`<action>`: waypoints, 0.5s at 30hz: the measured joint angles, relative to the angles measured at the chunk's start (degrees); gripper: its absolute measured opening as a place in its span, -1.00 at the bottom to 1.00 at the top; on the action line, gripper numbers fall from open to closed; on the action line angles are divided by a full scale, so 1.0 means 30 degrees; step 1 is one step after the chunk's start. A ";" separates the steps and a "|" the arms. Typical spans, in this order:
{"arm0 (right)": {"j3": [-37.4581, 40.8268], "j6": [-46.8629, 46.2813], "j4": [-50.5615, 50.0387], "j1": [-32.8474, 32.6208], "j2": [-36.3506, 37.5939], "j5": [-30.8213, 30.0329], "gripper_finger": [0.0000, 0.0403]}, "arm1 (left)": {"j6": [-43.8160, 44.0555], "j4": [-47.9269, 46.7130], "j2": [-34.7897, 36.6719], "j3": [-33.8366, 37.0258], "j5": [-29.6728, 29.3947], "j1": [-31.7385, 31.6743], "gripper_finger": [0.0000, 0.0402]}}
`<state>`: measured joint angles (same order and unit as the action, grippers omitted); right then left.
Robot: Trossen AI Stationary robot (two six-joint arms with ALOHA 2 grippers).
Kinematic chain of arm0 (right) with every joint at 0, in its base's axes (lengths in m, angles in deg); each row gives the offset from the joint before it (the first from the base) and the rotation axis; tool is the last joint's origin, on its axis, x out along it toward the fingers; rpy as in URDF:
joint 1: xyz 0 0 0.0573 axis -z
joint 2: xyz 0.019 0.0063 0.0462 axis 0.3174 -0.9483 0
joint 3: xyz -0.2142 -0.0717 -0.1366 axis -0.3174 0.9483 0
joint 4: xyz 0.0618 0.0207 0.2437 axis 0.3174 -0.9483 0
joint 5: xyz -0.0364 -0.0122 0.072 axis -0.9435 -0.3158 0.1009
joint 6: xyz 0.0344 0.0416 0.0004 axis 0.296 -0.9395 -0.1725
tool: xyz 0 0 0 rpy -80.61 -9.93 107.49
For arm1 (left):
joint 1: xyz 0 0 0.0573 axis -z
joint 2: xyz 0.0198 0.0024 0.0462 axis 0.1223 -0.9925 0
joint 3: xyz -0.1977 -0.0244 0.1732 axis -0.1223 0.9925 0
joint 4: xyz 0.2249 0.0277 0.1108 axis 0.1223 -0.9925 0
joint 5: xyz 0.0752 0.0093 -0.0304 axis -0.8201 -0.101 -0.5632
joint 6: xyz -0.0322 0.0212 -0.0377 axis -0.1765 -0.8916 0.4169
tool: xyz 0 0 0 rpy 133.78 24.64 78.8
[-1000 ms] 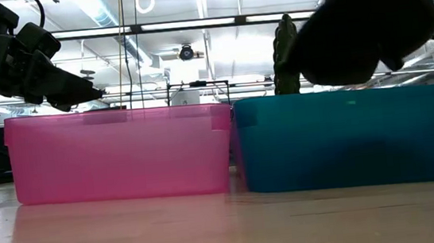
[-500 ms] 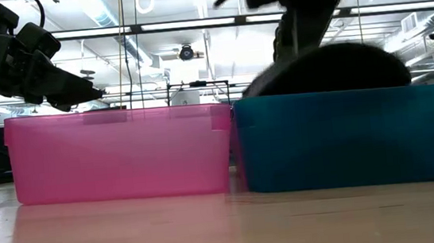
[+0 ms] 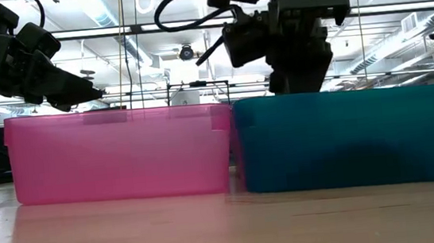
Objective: Pick & Place hat
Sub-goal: Put the right black cap into the blue bin
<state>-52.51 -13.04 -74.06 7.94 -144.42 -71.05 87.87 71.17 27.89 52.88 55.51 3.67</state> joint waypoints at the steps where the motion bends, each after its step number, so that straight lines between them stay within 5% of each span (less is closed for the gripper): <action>1: -0.0001 0.0050 0.0275 0.0000 -0.0019 0.0021 -0.94 | 0.0007 0.0000 -0.0003 -0.0002 -0.0001 0.0007 0.06; 15: 0.0114 0.0231 0.0698 0.0066 0.0690 0.0161 -0.50 | 0.0004 0.0000 0.0003 0.0003 -0.0007 0.0000 0.06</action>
<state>-52.17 -12.35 -71.97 8.14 -142.35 -70.56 87.89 71.17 27.90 52.88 55.49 3.67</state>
